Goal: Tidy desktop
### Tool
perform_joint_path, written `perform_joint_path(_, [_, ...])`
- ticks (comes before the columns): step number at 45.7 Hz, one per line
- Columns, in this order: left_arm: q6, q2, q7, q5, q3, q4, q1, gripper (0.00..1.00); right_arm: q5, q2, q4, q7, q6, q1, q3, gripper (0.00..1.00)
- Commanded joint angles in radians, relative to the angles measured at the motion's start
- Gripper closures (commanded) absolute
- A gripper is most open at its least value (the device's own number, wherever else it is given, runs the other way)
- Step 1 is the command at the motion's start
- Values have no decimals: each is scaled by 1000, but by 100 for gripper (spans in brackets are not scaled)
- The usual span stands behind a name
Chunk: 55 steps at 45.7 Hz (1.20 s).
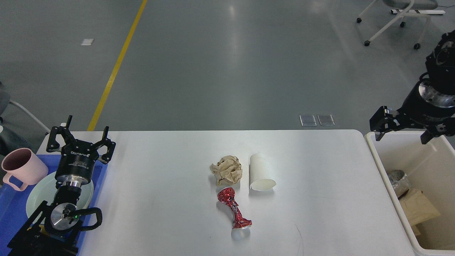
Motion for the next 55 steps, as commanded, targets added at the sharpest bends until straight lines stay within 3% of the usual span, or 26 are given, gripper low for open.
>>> perform_joint_path(1, [0, 0, 0, 0, 1, 0, 1, 3, 92, 65, 161, -1, 18, 208, -22, 0])
perform_joint_path(9, [0, 0, -2, 0, 1, 0, 1, 3, 180, 115, 272, 0, 84, 392, -16, 0])
perform_joint_path(18, [0, 0, -2, 0, 1, 0, 1, 3, 282, 192, 349, 2, 83, 531, -1, 0])
perform_joint_path(43, [0, 0, 0, 0, -1, 0, 1, 3, 296, 223, 337, 2, 58, 465, 30, 0])
perform_joint_path(55, [0, 0, 0, 0, 1, 0, 1, 4, 258, 272, 209, 3, -114, 230, 200, 0])
